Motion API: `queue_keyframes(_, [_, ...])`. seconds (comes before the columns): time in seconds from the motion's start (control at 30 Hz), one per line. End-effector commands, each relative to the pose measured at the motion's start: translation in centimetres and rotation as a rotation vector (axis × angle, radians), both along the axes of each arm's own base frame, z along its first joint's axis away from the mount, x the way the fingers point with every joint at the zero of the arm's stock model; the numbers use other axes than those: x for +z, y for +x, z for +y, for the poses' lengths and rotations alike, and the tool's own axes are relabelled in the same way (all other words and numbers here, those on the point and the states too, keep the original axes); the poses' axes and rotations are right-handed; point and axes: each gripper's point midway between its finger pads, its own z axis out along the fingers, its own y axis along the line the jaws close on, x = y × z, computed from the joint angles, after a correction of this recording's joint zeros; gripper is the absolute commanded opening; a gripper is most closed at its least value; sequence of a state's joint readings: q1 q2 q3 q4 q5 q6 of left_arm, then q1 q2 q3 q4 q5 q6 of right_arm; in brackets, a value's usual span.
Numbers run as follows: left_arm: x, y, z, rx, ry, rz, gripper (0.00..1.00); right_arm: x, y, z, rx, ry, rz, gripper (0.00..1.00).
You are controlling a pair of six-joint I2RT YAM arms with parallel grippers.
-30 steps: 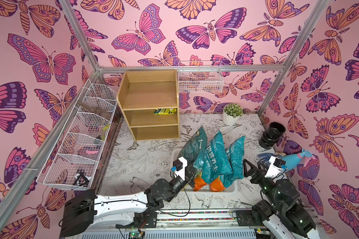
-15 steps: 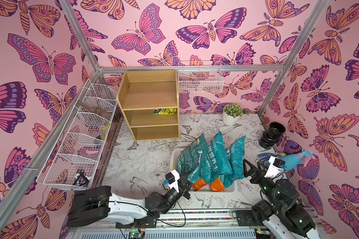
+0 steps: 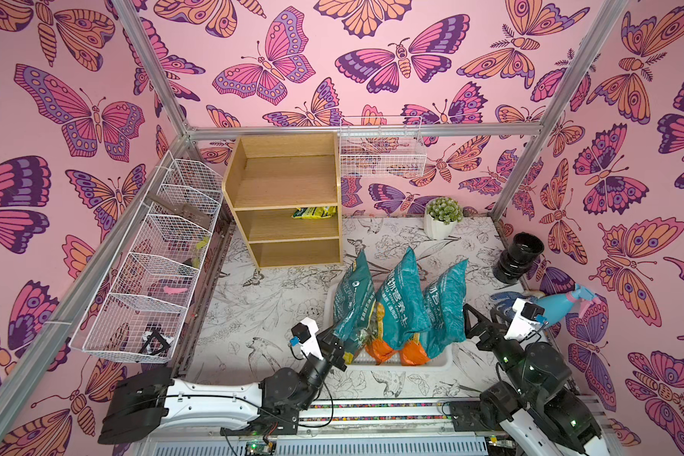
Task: Take down the fertilizer bag from the shelf
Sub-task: Place the fertilizer bag in the storage box.
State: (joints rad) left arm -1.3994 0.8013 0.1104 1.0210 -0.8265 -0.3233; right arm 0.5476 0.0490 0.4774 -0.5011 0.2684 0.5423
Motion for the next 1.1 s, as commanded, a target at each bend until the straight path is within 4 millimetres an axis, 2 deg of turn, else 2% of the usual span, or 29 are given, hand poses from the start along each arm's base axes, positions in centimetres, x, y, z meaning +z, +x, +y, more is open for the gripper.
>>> queue_keyframes(0.0, [-4.5, 0.3, -0.5, 0.011, 0.245, 0.049, 0.00, 0.0, -0.1, -0.3, -0.011, -0.016, -0.008, 0.99])
queue_keyframes(0.13, [-4.0, -0.1, -3.4, -0.056, 0.270, 0.050, 0.00, 0.0, -0.2, -0.4, -0.015, -0.017, -0.009, 0.99])
queue_keyframes(0.3, [-3.8, 0.8, -6.6, 0.005, 0.313, 0.105, 0.00, 0.0, -0.2, -0.2, -0.004, -0.014, -0.011, 0.99])
queue_keyframes(0.33, [-4.0, 1.0, -7.0, 0.019, 0.329, 0.120, 0.03, -0.1, -0.2, -0.2, -0.002, -0.014, -0.009, 0.99])
queue_keyframes(0.37, [-4.4, 1.1, -7.6, 0.026, 0.342, 0.132, 0.16, -0.1, -0.1, -0.2, -0.002, -0.015, -0.009, 0.99])
queue_keyframes(0.4, [-4.6, 1.2, -8.1, 0.026, 0.339, 0.143, 0.38, 0.0, -0.1, -0.2, -0.003, -0.014, -0.009, 0.99])
queue_keyframes(0.43, [-4.7, 1.1, -8.5, 0.021, 0.335, 0.151, 0.54, -0.1, -0.2, -0.1, 0.000, -0.015, -0.009, 0.99])
queue_keyframes(0.47, [-4.7, 1.0, -9.0, 0.006, 0.332, 0.154, 0.58, -0.1, -0.1, -0.1, -0.002, -0.014, -0.010, 0.99])
queue_keyframes(0.53, [-3.9, 0.8, -9.9, -0.024, 0.321, 0.148, 0.58, 0.0, -0.1, -0.1, 0.000, -0.013, -0.011, 0.99])
queue_keyframes(0.63, [-2.1, -0.1, -11.5, -0.110, 0.275, 0.140, 0.48, 0.0, -0.1, -0.1, 0.001, -0.013, -0.010, 0.99])
queue_keyframes(0.7, [-0.4, -1.2, -12.9, -0.185, 0.248, 0.120, 0.48, 0.0, -0.1, -0.1, 0.001, -0.013, -0.011, 0.99])
queue_keyframes(0.8, [2.1, -2.6, -14.3, -0.260, 0.225, 0.076, 0.57, 0.0, -0.1, -0.1, 0.001, -0.012, -0.012, 0.99])
queue_keyframes(0.87, [4.2, -3.5, -14.5, -0.297, 0.205, 0.038, 0.59, 0.0, -0.1, -0.1, 0.002, -0.012, -0.011, 0.99])
queue_keyframes(0.93, [6.4, -4.2, -14.1, -0.326, 0.171, 0.004, 0.64, 0.1, -0.1, 0.0, 0.006, -0.010, -0.014, 0.99])
queue_keyframes(1.0, [8.6, -4.6, -13.0, -0.344, 0.130, -0.022, 0.77, 0.1, -0.1, 0.0, 0.006, -0.011, -0.016, 0.99])
queue_keyframes(1.07, [10.2, -4.8, -11.8, -0.346, 0.111, -0.041, 0.85, 0.1, -0.1, 0.0, 0.004, -0.011, -0.016, 0.99])
